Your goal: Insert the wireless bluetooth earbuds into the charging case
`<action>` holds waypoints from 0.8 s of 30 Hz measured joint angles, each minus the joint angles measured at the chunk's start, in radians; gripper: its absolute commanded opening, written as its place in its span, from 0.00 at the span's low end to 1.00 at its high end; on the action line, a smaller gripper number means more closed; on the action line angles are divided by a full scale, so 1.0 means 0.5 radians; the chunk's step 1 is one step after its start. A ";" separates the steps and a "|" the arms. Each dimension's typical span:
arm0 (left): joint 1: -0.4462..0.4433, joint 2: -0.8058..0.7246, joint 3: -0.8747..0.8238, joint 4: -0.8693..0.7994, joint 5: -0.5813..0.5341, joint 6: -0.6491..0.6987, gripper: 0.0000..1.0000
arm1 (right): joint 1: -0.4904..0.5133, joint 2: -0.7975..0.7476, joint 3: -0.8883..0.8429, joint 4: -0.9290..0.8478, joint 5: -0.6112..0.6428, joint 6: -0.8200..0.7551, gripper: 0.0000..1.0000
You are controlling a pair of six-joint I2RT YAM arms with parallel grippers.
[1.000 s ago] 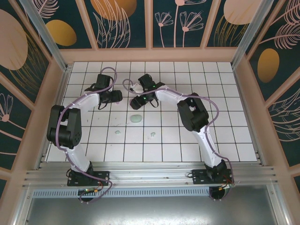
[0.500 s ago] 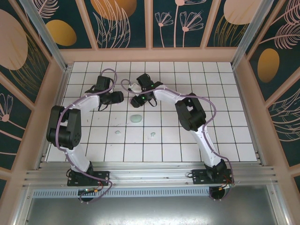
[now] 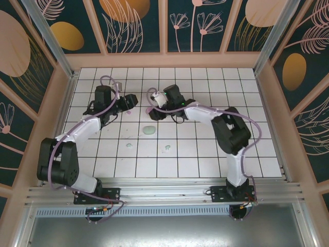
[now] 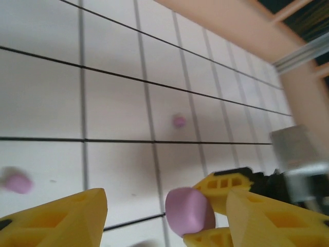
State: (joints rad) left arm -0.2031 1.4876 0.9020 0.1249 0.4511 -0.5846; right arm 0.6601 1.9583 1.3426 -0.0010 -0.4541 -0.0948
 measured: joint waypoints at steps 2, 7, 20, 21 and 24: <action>-0.037 0.002 -0.031 0.063 0.077 -0.076 0.64 | 0.008 -0.153 -0.102 0.153 0.001 0.034 0.26; -0.160 0.003 -0.016 0.206 0.180 -0.209 0.64 | 0.028 -0.416 -0.285 0.374 0.105 0.056 0.26; -0.301 -0.002 -0.021 0.359 0.363 -0.418 0.62 | 0.108 -0.500 -0.392 0.504 0.197 0.052 0.26; -0.305 -0.005 -0.026 0.372 0.375 -0.431 0.59 | 0.111 -0.500 -0.394 0.507 0.204 0.052 0.26; -0.313 -0.011 -0.036 0.390 0.381 -0.469 0.45 | 0.112 -0.513 -0.414 0.529 0.212 0.052 0.27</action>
State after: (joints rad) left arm -0.3595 1.4818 0.8841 0.3199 0.6418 -0.8192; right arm 0.7162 1.7016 1.1355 0.2638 -0.3481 -0.0689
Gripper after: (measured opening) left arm 0.540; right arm 0.371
